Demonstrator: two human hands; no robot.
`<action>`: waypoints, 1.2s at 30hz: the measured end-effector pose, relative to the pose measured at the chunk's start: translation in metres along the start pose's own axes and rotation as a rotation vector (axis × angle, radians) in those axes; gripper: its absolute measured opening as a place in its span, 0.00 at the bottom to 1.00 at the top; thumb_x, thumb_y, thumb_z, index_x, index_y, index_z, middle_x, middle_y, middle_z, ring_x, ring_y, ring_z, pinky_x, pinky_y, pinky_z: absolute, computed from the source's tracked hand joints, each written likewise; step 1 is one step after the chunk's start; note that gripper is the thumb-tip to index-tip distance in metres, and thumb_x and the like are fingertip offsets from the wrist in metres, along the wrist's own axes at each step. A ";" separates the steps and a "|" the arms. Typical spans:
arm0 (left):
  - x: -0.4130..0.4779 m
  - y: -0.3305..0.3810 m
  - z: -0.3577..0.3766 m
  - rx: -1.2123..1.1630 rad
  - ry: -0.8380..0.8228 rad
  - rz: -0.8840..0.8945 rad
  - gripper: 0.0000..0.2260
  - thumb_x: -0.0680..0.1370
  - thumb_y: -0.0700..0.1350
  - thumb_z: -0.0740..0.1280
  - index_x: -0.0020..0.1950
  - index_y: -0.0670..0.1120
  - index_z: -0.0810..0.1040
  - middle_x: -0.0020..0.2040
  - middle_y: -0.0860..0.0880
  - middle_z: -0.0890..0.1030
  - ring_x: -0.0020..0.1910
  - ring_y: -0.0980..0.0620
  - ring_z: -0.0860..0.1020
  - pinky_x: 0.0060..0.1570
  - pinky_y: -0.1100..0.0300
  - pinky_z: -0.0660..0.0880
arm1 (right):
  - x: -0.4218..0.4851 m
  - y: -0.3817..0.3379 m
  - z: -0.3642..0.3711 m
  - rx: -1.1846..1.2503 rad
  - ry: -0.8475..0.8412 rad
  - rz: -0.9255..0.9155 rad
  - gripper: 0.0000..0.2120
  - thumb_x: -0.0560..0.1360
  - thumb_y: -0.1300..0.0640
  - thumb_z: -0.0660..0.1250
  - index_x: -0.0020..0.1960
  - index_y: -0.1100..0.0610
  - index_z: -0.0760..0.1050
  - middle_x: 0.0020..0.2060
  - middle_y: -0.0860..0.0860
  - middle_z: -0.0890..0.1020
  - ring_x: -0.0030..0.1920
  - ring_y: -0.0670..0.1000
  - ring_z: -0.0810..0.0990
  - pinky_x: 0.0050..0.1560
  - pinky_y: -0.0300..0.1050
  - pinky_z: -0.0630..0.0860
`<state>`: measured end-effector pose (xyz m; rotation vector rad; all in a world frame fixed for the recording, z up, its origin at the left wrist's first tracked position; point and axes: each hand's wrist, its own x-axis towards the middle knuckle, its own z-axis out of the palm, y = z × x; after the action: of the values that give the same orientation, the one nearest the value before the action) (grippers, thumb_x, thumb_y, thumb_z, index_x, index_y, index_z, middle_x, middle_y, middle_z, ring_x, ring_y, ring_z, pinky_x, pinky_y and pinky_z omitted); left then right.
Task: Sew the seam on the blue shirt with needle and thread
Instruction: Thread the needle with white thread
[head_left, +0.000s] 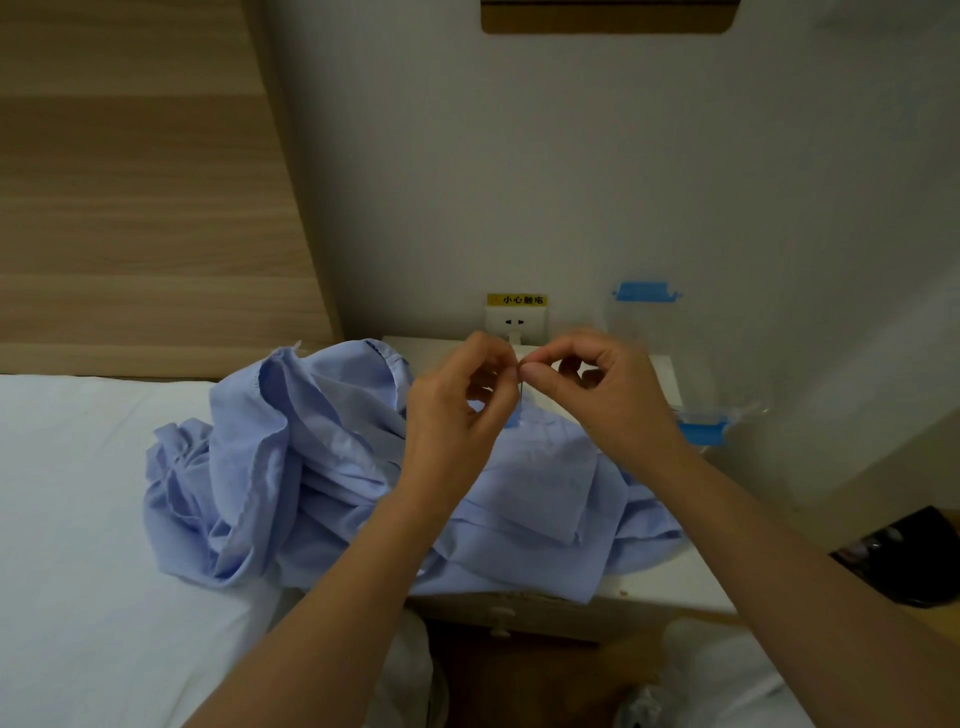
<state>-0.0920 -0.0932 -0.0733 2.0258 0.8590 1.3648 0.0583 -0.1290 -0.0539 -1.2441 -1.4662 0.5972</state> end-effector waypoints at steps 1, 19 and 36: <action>0.000 0.001 0.000 -0.055 -0.024 -0.044 0.05 0.79 0.38 0.64 0.47 0.48 0.73 0.40 0.50 0.81 0.40 0.54 0.81 0.42 0.63 0.79 | 0.000 0.000 0.000 0.009 0.003 0.003 0.03 0.73 0.59 0.72 0.43 0.52 0.82 0.38 0.46 0.83 0.36 0.50 0.75 0.37 0.33 0.72; 0.000 -0.003 0.001 -0.293 -0.054 -0.280 0.02 0.76 0.36 0.68 0.48 0.41 0.80 0.41 0.47 0.84 0.38 0.53 0.83 0.38 0.64 0.79 | 0.002 0.003 -0.004 0.024 0.129 0.003 0.03 0.73 0.62 0.73 0.42 0.55 0.82 0.37 0.48 0.83 0.35 0.44 0.74 0.37 0.33 0.72; -0.001 -0.001 0.003 -0.323 -0.053 -0.289 0.05 0.76 0.36 0.69 0.46 0.45 0.80 0.40 0.45 0.84 0.37 0.49 0.83 0.39 0.56 0.81 | 0.003 0.006 -0.002 -0.009 0.116 -0.057 0.03 0.72 0.62 0.73 0.41 0.56 0.82 0.36 0.43 0.81 0.35 0.46 0.75 0.35 0.35 0.71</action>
<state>-0.0896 -0.0934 -0.0757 1.6163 0.8115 1.1952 0.0628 -0.1248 -0.0573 -1.2191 -1.4043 0.4735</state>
